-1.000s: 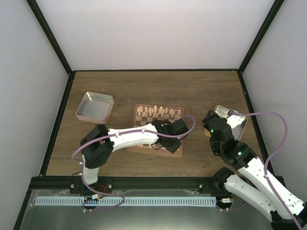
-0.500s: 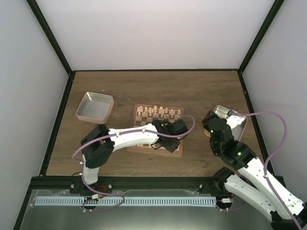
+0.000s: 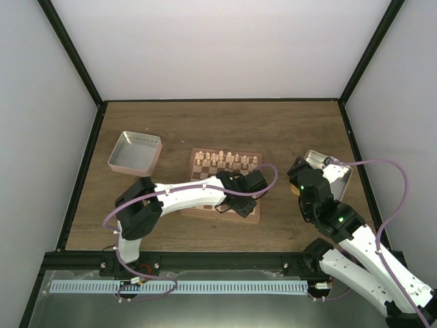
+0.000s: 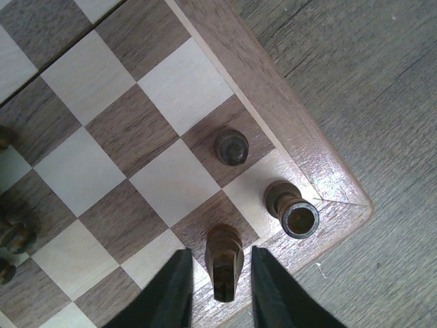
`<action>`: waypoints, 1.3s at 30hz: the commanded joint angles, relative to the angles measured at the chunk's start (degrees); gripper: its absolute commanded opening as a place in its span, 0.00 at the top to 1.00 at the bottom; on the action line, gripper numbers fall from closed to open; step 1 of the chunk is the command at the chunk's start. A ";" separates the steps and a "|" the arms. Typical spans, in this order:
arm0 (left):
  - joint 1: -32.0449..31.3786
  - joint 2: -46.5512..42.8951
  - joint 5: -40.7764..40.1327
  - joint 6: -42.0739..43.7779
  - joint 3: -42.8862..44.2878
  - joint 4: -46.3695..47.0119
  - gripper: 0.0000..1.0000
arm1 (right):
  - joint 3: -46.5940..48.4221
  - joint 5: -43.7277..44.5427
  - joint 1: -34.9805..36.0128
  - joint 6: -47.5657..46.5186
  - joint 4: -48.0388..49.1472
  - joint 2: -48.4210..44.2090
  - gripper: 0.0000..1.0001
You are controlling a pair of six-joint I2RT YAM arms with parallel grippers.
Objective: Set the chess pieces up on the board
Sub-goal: Place the chess piece on the chessboard, then pick up the chess piece from the chessboard.
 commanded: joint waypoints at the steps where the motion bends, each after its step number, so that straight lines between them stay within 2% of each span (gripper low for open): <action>1: -0.07 -1.88 -0.26 -0.35 0.00 1.33 0.69 | 0.61 0.86 -0.40 -0.91 1.12 -0.57 0.34; 7: 1.20 -9.72 -0.86 -1.65 -2.73 5.80 0.57 | 0.91 -1.61 -0.40 -3.25 3.60 -0.53 0.33; 13: 7.11 -16.69 -3.90 -5.11 -11.23 10.91 0.54 | -0.40 -6.08 -0.41 -4.19 7.19 1.50 0.33; 16: 10.92 -19.07 -4.44 -6.09 -15.45 12.92 0.56 | -1.74 -9.16 -0.37 -4.73 9.71 3.59 0.33; 22: 17.60 -20.05 -2.51 -7.10 -20.22 15.10 0.64 | -2.69 -16.24 -0.41 -6.71 14.09 10.25 0.34; 29: 19.23 -16.57 -0.35 -6.19 -20.38 15.24 0.67 | -3.26 -21.57 -0.41 -6.81 16.49 15.69 0.35; 33: 19.61 -14.52 -0.29 -6.00 -20.42 15.24 0.67 | -3.73 -22.18 -0.41 -6.90 16.90 16.07 0.35; 39: 20.01 -12.97 -0.64 -5.60 -20.21 14.74 0.73 | -4.15 -22.05 -0.41 -7.32 16.78 15.35 0.35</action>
